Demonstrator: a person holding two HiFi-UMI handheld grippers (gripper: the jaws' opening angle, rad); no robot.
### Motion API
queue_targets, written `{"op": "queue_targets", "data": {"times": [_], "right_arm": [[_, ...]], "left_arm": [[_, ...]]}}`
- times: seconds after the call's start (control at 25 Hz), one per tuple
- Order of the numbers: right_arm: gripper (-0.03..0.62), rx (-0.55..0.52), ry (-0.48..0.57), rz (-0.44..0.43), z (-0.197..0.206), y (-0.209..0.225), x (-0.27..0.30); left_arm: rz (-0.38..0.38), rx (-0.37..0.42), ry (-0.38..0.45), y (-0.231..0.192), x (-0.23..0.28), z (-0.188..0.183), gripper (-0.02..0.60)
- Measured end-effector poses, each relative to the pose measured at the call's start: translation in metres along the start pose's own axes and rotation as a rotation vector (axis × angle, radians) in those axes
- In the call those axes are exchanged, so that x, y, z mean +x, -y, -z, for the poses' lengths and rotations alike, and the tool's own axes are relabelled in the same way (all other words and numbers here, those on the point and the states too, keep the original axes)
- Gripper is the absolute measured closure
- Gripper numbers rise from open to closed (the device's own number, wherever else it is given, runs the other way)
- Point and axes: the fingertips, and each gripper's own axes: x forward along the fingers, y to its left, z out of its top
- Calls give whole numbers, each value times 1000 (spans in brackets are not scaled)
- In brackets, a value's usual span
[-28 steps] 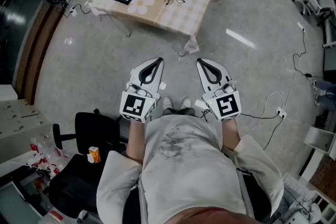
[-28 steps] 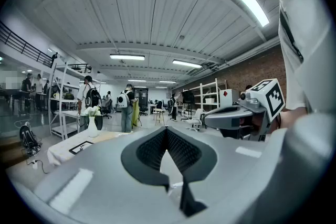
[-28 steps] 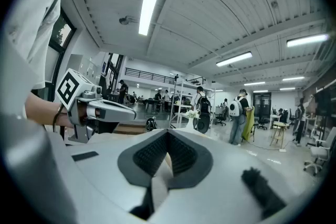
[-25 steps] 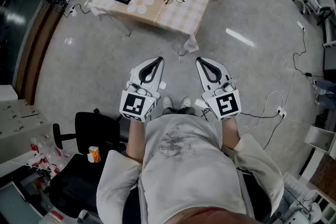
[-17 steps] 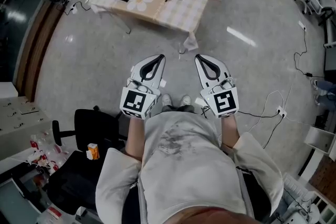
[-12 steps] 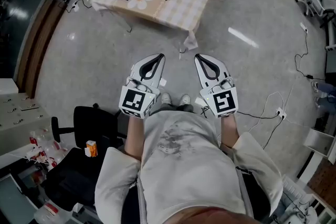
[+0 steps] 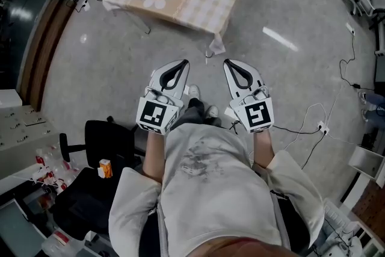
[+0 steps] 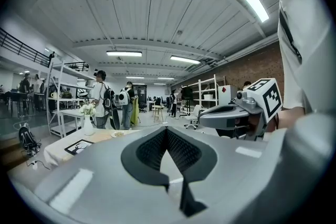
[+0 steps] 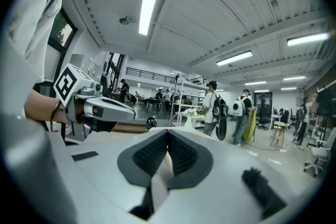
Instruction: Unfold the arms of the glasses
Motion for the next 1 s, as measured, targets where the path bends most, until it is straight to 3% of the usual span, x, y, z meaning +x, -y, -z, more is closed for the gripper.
{"op": "queue_targets", "data": {"times": [1.0], "right_arm": [[579, -10, -92, 74, 2, 43, 146]], "left_arm": [[101, -55, 30, -138, 78, 6, 572]]}}
